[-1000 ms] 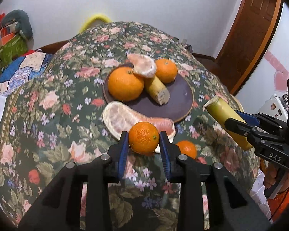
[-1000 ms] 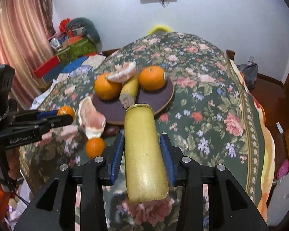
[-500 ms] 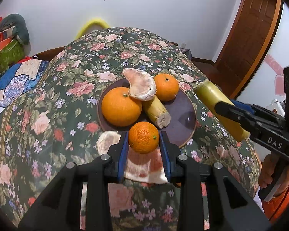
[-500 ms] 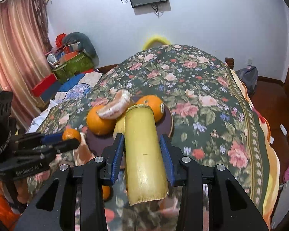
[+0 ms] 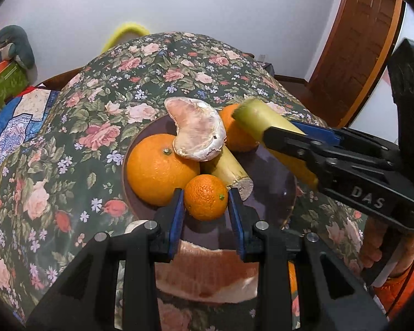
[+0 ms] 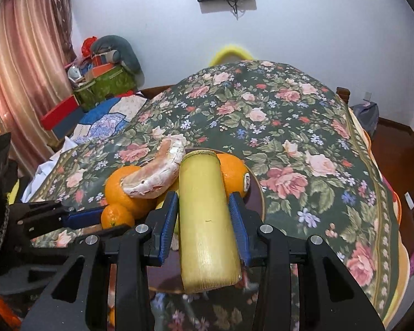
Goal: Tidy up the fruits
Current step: 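Carry the corn cob over the plate with the right tool while the left tool carries the mandarin, then lower and release the corn cob on the plate with the right tool while the left tool releases the mandarin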
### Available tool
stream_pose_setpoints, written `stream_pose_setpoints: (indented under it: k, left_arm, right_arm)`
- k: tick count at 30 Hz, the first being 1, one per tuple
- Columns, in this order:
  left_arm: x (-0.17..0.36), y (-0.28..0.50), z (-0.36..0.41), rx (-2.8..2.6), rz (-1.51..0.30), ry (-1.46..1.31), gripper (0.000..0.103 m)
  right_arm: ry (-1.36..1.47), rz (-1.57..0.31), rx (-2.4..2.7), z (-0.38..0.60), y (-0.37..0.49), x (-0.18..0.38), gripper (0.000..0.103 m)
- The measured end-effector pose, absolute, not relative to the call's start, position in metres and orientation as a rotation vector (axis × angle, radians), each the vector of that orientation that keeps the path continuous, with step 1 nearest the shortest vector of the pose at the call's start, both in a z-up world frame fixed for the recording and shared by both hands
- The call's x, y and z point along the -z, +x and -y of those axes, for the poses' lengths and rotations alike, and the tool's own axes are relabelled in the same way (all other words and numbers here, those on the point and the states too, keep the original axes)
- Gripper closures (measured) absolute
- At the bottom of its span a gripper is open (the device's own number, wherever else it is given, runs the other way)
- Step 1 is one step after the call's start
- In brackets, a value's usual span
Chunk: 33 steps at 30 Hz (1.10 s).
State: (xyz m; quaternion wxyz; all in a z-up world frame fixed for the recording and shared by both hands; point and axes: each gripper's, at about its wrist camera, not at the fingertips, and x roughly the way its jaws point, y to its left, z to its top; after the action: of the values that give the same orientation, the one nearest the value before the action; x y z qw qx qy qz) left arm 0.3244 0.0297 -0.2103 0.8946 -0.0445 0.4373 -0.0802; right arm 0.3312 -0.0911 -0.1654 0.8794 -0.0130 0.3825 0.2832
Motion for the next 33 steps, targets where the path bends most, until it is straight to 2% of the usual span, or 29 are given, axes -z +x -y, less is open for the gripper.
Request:
stream_pose_setpoints:
  k: [15,19,33]
  left_arm:
    - [0.213,0.327,-0.025,0.175,-0.901,-0.088,0.071]
    - [0.213,0.326,-0.026,0.187,-0.921,-0.112,0.057]
    - [0.180,0.292,-0.034,0.145,-0.869,-0.102,0.057]
  right_arm:
    - [-0.065,-0.844,-0.611,0.076,0.338,0.176,0.068]
    - [-0.063,-0.852,-0.609,0.078,0.337,0.174,0.068]
    - [-0.093,-0.803,-0.590,0.096,0.298,0.147,0.064]
